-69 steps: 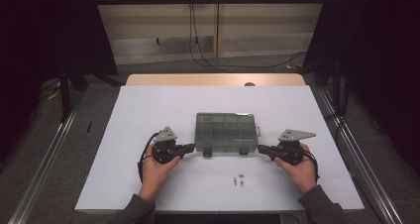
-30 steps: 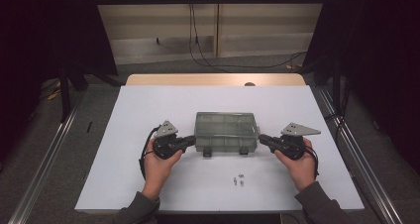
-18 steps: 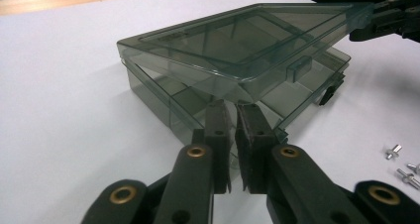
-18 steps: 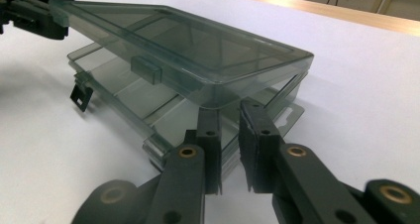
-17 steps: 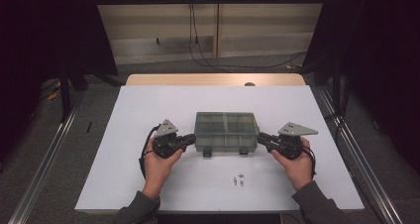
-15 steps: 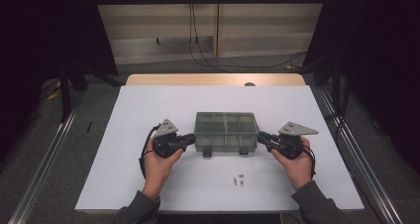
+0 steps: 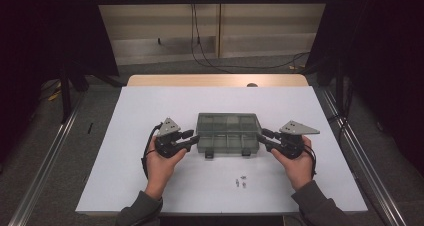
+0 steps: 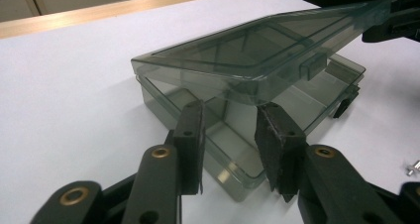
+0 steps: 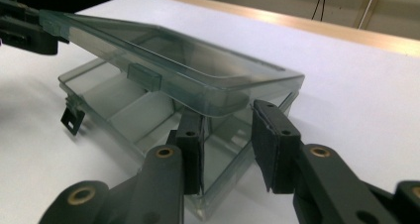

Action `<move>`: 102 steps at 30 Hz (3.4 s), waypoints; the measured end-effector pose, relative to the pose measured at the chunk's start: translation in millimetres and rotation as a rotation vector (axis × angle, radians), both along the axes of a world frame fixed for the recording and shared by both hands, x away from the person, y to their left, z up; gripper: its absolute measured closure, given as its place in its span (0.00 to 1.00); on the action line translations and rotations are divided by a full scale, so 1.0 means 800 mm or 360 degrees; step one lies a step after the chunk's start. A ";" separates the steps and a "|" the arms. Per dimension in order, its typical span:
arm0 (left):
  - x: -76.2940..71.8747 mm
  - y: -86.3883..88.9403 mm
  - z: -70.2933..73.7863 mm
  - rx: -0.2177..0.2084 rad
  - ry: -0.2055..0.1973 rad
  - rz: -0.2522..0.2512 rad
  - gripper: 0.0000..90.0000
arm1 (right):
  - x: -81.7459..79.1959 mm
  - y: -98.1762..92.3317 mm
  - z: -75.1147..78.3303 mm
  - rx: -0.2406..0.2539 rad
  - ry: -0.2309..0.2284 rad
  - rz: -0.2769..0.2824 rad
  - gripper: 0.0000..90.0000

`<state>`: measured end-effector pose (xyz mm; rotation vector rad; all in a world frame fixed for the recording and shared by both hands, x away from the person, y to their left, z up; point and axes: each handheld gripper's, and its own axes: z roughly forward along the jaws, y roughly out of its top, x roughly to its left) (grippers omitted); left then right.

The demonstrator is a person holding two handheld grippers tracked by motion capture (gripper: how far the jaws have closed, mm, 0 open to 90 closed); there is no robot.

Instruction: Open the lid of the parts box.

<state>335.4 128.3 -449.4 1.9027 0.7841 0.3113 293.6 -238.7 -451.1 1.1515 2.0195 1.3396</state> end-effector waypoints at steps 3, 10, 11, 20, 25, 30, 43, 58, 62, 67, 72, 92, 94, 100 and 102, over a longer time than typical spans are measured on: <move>0.001 -0.004 0.003 0.0003 -0.0019 0.0008 0.66 | 0.002 0.001 0.007 -0.0011 -0.0030 -0.0010 0.73; 0.006 -0.008 0.012 0.0007 -0.0053 0.0044 0.65 | 0.004 -0.002 0.014 -0.0022 -0.0064 -0.0053 0.67; 0.007 -0.008 0.012 -0.0009 -0.0057 0.0045 0.65 | 0.004 -0.002 0.014 -0.0017 -0.0069 -0.0064 0.67; 0.009 -0.009 0.020 -0.0004 -0.0088 0.0056 0.65 | 0.006 0.001 0.019 -0.0024 -0.0097 -0.0051 0.69; 0.011 -0.008 0.027 0.0008 -0.0131 0.0064 0.65 | 0.009 0.004 0.024 -0.0015 -0.0116 -0.0043 0.71; 0.016 -0.008 0.034 -0.0013 -0.0164 0.0077 0.66 | 0.013 0.005 0.033 -0.0010 -0.0149 -0.0045 0.75; 0.029 -0.013 0.042 0.0004 -0.0199 0.0088 0.80 | 0.024 0.000 0.047 0.0009 -0.0173 -0.0074 0.84; 0.038 -0.014 0.050 -0.0041 -0.0144 0.0175 0.96 | 0.032 0.003 0.050 0.0055 -0.0184 -0.0187 0.94; 0.040 -0.016 0.052 -0.0028 -0.0147 0.0191 0.96 | 0.035 0.003 0.051 0.0063 -0.0188 -0.0198 0.95; 0.045 -0.020 0.054 -0.0034 -0.0143 0.0205 0.90 | 0.038 0.003 0.052 0.0074 -0.0187 -0.0220 0.96; 0.050 -0.022 0.056 -0.0024 -0.0146 0.0229 0.91 | 0.041 0.003 0.053 0.0072 -0.0181 -0.0217 0.96; 0.066 -0.027 0.064 -0.0040 -0.0105 0.0283 0.97 | 0.058 0.003 0.058 0.0085 -0.0183 -0.0245 0.96; 0.068 -0.027 0.065 -0.0040 -0.0100 0.0297 0.97 | 0.061 0.003 0.057 0.0091 -0.0179 -0.0243 0.96; 0.075 -0.028 0.067 -0.0052 -0.0083 0.0300 0.98 | 0.070 0.002 0.055 0.0101 -0.0169 -0.0244 0.96; 0.079 -0.028 0.068 -0.0043 -0.0081 0.0307 0.98 | 0.073 0.001 0.054 0.0099 -0.0168 -0.0245 0.96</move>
